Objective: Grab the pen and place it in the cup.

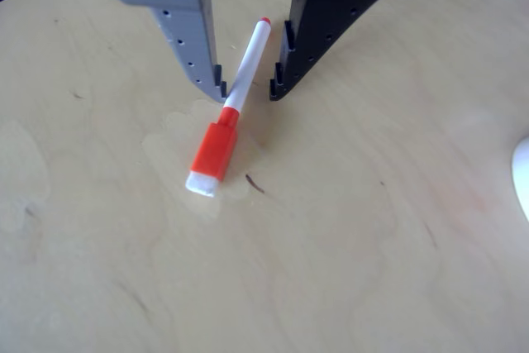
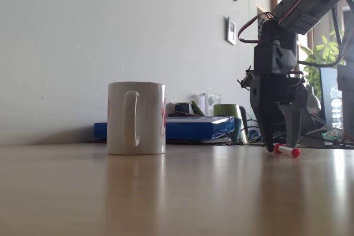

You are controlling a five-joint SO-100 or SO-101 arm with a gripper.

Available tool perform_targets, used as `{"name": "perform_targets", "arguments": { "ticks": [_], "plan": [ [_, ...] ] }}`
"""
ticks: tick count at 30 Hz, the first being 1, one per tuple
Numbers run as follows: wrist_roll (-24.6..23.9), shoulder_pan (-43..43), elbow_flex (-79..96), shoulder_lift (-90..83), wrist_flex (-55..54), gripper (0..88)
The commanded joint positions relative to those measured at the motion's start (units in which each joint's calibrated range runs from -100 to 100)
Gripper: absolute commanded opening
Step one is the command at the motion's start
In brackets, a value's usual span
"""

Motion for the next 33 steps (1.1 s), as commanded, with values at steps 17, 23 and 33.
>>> {"name": "perform_targets", "arguments": {
  "ticks": [17,23,33],
  "plan": [
    [-0.04,0.63,1.14,0.85,1.11,14.6],
    [-0.04,0.8,1.68,1.51,3.35,14.6],
    [-0.04,0.8,0.23,4.17,3.52,14.6]
  ]
}}
